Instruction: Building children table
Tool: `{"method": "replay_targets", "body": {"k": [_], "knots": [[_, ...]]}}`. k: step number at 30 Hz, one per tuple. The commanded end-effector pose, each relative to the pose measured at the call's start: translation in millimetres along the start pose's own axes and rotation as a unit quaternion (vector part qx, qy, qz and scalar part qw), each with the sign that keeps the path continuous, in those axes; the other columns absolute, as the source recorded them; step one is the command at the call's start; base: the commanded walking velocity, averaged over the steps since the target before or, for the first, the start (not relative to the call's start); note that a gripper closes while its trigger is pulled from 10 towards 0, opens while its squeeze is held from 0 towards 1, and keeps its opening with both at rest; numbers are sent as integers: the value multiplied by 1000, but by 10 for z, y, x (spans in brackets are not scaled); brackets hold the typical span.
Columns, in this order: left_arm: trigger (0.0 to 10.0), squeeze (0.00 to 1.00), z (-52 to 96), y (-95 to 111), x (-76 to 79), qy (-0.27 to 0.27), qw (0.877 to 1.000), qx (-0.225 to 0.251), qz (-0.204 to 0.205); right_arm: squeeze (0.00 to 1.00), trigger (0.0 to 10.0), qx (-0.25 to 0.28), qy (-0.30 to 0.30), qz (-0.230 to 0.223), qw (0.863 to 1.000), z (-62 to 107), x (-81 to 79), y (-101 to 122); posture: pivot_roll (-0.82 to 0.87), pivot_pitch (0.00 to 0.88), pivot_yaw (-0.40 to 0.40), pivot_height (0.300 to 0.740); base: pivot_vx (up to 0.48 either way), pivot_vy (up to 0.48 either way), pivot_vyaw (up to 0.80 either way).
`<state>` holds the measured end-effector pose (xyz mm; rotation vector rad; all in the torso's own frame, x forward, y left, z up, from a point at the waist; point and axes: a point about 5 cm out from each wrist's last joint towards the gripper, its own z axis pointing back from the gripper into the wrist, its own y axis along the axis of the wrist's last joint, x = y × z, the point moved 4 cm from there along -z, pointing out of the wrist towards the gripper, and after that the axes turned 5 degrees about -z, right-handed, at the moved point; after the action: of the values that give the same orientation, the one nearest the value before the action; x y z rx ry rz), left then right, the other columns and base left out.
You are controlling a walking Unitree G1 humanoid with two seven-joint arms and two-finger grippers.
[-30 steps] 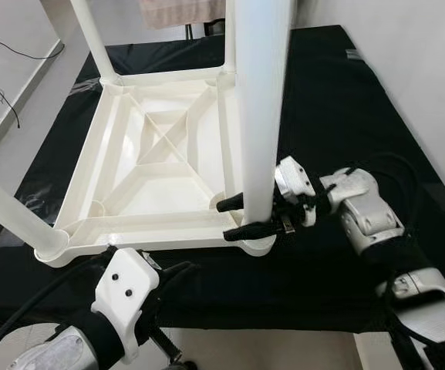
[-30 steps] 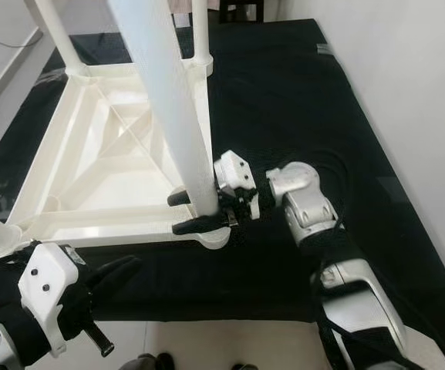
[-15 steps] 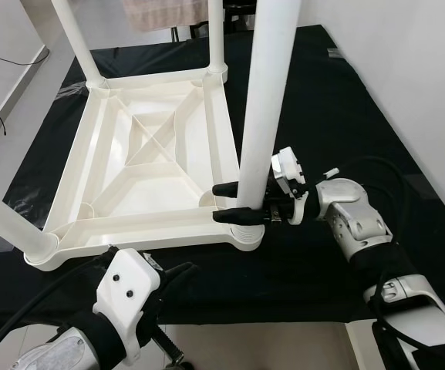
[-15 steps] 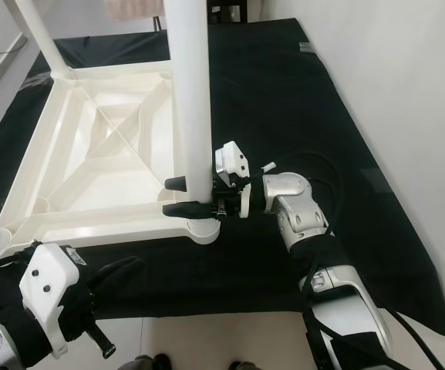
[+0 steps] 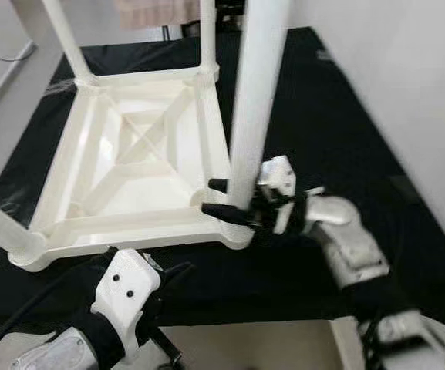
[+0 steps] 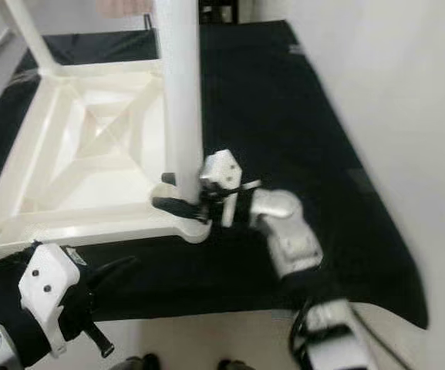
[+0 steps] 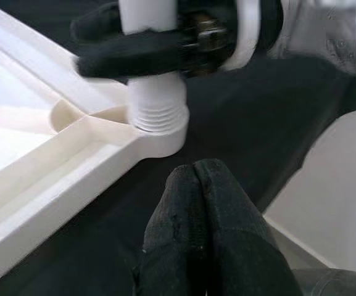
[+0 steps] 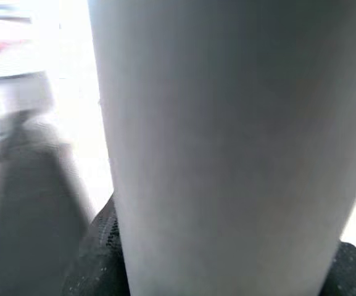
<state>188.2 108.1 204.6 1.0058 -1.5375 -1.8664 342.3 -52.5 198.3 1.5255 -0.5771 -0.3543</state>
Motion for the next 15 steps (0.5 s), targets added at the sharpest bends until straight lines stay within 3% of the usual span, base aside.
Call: {"method": "replay_targets", "body": {"k": [1, 3, 4, 6, 12, 15], "knots": [[10000, 0, 15, -11, 42, -10, 1000, -4, 2, 0, 10000, -157, -97, -53, 981, 250, 172, -714, 145, 294, -19, 740, 0, 0, 0], [10000, 0, -1, 2, 44, -8, 1000, 0, 7, 0, 10000, -112, -241, -112, 958, 220, -177, -670, 135, 296, 2, 740, 0, 0, 0], [10000, 0, -1, 2, 44, -8, 1000, 0, 7, 0, 10000, -112, -241, -112, 958, 220, -177, -670, 135, 296, 2, 740, 0, 0, 0], [10000, 0, -30, 22, 59, -19, 1000, 1, 2, 0, 10000, -89, -291, -142, 942, 132, -358, -714, 133, 277, 7, 740, 0, 0, 0], [10000, 0, -26, 52, -33, 1, 1000, 4, -7, 0, 10000, -78, -312, -142, 936, 80, -358, -738, 127, 266, -2, 740, 0, 0, 0], [10000, 0, -44, 53, 1, 1, 1000, 7, -5, 0, 10000, -91, -323, -150, 930, 65, -419, -730, 125, 261, -6, 740, 0, 0, 0]]}}
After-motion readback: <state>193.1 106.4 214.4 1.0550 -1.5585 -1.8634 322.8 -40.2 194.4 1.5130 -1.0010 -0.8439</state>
